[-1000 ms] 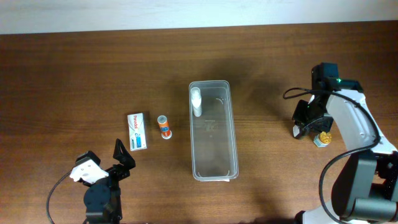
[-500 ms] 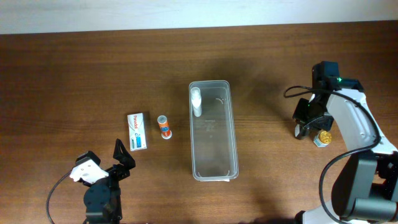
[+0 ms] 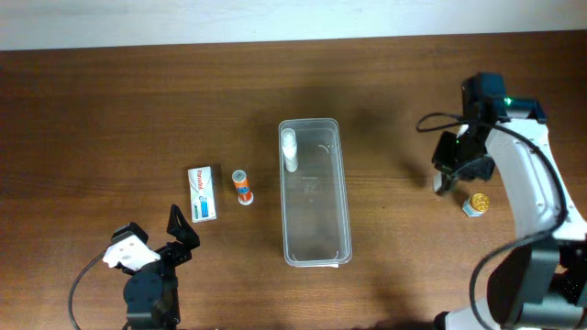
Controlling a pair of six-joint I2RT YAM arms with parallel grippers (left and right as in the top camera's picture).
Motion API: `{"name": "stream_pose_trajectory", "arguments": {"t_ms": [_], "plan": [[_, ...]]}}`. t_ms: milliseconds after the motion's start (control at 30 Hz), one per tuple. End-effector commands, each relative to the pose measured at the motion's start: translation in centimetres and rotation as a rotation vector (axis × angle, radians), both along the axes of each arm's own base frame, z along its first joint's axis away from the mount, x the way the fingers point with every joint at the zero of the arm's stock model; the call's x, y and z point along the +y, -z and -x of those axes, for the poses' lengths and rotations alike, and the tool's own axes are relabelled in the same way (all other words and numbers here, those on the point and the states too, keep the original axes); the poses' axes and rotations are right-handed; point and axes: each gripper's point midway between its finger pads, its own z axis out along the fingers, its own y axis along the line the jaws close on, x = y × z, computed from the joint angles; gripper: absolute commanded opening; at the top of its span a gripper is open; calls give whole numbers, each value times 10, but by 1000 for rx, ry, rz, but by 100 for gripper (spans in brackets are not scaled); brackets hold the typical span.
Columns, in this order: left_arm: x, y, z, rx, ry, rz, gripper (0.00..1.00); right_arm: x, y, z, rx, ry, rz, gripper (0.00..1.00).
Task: Pack container
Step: 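Carry the brown bottle into the container beside the white bottle and release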
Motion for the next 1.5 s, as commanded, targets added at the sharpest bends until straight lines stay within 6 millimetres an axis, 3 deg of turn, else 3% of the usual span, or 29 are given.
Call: {"name": "stream_pose_trajectory", "arguments": {"t_ms": [0,167,333,467,933,1367,1400,1467], "plan": [[-2,0,0,-3,14,-10,99,43,-61,-12,-166,-111,-43,11],[-2,0,0,-3,14,-10,99,114,-101,-12,-282,-288,-79,11],[-2,0,0,-3,14,-10,99,172,-100,-11,-318,-406,-110,11],[-2,0,0,-3,14,-10,99,201,-84,-15,-306,-441,-87,11],[-2,0,0,-3,14,-10,100,246,8,-55,-198,-486,-95,11],[-2,0,0,-3,14,-10,99,260,43,-73,-190,-456,-125,11],[-2,0,0,-3,14,-10,99,260,43,-73,-189,-449,-126,12],[-2,0,0,-3,14,-10,99,260,43,-73,-188,-445,-127,24]]}}
